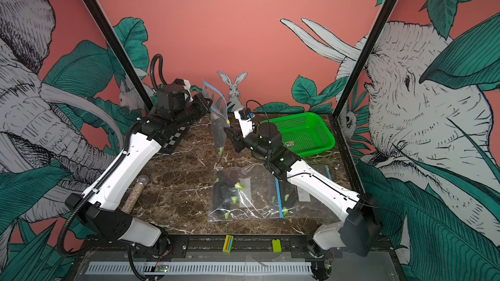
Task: Place the eggplant in a zip-top bag and seal the zipper
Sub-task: Zip the zipper on the zipper food storage bag.
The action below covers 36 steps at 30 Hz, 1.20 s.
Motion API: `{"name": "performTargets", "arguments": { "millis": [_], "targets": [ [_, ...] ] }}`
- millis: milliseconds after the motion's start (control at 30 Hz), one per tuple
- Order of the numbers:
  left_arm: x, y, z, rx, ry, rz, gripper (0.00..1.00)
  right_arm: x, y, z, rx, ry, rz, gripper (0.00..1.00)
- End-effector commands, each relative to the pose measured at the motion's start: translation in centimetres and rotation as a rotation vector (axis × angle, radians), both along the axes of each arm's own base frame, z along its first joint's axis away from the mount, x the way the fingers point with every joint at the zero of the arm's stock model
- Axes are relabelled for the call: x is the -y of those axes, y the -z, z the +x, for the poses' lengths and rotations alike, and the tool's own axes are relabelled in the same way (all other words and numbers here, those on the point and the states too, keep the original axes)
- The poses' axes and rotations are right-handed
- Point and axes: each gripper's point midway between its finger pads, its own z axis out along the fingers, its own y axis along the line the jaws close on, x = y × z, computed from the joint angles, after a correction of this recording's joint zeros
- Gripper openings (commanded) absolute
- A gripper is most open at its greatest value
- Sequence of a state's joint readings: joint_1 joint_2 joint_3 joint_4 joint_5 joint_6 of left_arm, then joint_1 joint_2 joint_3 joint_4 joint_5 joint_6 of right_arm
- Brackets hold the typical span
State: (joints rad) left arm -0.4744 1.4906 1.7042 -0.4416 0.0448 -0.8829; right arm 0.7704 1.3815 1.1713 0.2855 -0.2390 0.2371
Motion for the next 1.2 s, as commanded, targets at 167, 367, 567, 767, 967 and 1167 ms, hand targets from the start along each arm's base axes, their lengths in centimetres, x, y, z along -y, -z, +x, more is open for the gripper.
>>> {"name": "performTargets", "arguments": {
  "millis": [167,367,567,767,967,1167],
  "targets": [
    [-0.2,-1.9,-0.2,0.050,0.000,-0.037,0.00,0.4,-1.7,0.0,0.045,0.025,0.066,0.19],
    [-0.1,-2.1,-0.1,0.053,0.001,-0.042,0.00,0.3,-1.3,0.1,0.034,0.027,0.069,0.22],
    [-0.1,-2.2,-0.2,0.053,0.003,-0.045,0.00,0.2,-1.0,0.3,0.027,0.029,0.068,0.23],
    [-0.1,-2.3,-0.2,0.055,0.003,-0.049,0.00,0.5,-1.0,0.3,0.029,0.040,0.077,0.19],
    [-0.1,-2.4,-0.1,0.058,0.003,-0.054,0.00,0.3,-0.4,0.3,0.008,0.034,0.082,0.22],
    [-0.1,-2.3,-0.2,0.056,0.003,-0.053,0.00,0.4,-0.5,0.3,0.013,0.041,0.092,0.22]
  ]
}}
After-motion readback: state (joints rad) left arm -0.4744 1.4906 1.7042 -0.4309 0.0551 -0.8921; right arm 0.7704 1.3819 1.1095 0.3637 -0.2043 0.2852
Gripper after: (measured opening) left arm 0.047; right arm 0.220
